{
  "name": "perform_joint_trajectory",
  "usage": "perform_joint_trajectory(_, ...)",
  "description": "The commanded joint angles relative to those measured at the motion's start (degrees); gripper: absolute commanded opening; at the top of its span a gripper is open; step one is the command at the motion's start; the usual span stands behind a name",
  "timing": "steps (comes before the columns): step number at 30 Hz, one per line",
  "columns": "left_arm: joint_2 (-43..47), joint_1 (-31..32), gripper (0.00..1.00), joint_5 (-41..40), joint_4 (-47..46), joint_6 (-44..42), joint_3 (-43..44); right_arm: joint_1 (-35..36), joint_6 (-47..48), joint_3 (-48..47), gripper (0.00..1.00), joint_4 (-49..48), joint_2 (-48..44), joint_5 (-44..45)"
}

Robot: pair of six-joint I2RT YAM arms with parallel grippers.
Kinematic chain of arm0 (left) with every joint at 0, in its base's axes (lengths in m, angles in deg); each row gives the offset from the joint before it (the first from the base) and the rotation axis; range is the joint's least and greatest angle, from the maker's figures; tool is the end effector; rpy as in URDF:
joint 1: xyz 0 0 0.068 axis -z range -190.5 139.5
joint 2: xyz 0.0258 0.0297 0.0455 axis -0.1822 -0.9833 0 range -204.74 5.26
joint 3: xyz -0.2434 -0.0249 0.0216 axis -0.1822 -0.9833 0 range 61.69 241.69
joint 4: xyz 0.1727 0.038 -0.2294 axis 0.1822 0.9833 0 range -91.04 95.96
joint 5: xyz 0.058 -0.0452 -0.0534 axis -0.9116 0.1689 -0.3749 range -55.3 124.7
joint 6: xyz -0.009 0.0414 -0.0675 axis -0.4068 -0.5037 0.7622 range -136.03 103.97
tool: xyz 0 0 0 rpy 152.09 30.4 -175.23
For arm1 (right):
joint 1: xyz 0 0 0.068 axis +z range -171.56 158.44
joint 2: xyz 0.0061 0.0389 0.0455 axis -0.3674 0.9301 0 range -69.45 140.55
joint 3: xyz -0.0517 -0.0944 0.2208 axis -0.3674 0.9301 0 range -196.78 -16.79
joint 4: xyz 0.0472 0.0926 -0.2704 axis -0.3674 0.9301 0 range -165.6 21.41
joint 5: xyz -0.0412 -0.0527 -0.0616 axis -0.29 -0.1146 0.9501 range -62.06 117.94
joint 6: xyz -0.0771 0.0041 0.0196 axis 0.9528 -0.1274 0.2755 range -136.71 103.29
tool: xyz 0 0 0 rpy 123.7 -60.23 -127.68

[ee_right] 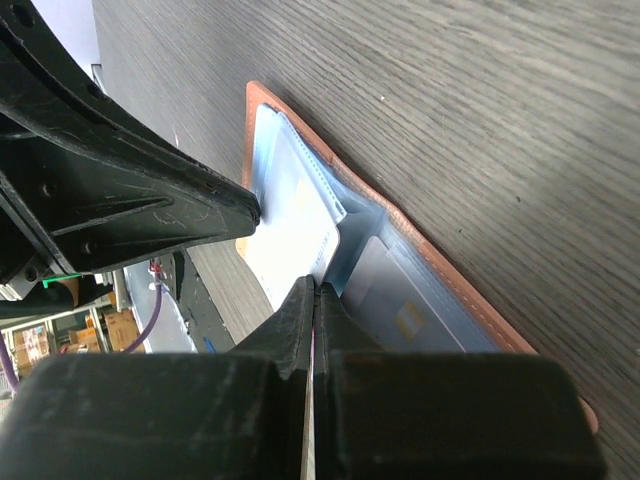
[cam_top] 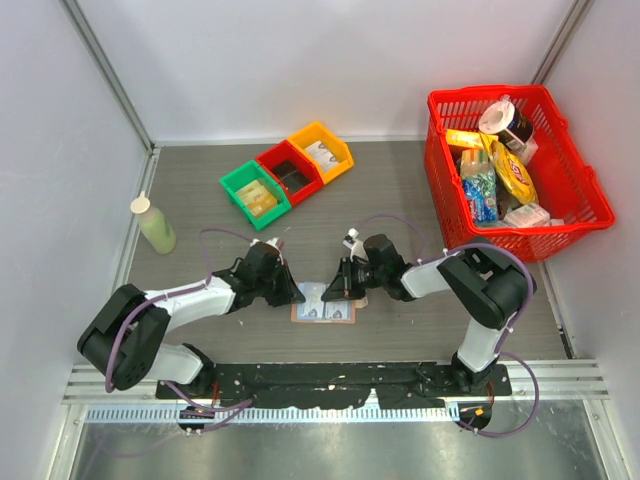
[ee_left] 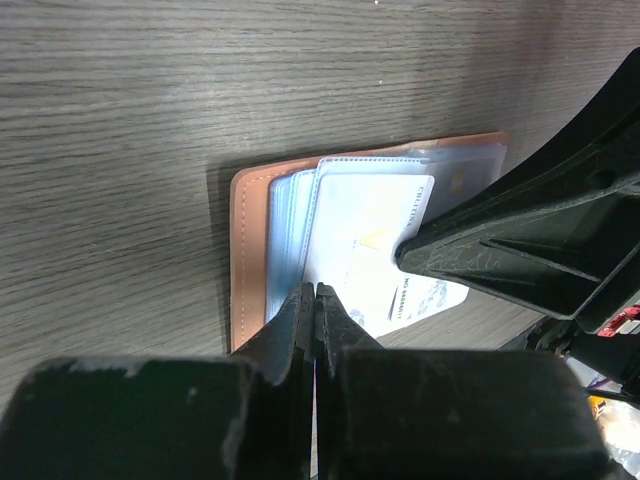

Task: Take the credit cards out of the card holder
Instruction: Remove the credit card from the card holder.

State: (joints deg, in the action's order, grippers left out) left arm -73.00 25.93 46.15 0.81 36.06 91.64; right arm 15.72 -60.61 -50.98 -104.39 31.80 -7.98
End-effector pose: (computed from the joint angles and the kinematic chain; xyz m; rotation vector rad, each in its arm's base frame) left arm 0.2254 -0.1832 0.0706 -0.2655 2.6356 -0.8597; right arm 0.2383 0.2320 0.0348 -0.2459 2.4988 1.3931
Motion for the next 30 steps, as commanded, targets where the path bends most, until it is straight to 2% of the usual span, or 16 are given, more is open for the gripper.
perform_joint_trajectory(1,-1.9,0.2,0.00,-2.9,3.5,-0.8,-2.1,-1.4,1.4,0.2,0.01,2.8,-2.1,1.6)
perform_joint_trajectory(11,-1.6,0.2,0.00,-3.6,3.7,1.2,-3.5,-2.7,-0.3,1.9,0.01,2.5,-4.4,3.1)
perform_joint_trajectory(15,-1.9,0.3,0.00,-2.4,2.6,1.9,-3.6,-2.7,-1.9,2.7,0.05,0.7,-3.3,2.4)
perform_joint_trajectory(18,-0.8,0.3,0.00,-1.7,1.9,2.2,-3.6,-2.7,-2.4,3.1,0.04,-1.3,-2.7,1.7)
perform_joint_trajectory(20,1.3,0.3,0.14,-0.9,1.8,2.1,-3.6,-2.7,-1.9,3.0,0.01,-1.4,-2.6,1.6)
perform_joint_trajectory(22,3.7,0.3,0.22,-0.3,1.8,2.0,-3.4,-2.7,-1.3,2.6,0.01,-1.1,-2.5,1.2)
perform_joint_trajectory(26,7.5,0.3,0.24,0.7,3.9,0.4,-0.9,-2.7,0.4,1.1,0.01,0.7,-1.9,0.0)
perform_joint_trajectory(30,7.0,0.3,0.24,1.9,4.6,-2.2,2.9,-2.6,2.1,-0.2,0.01,2.6,-1.4,-1.1)
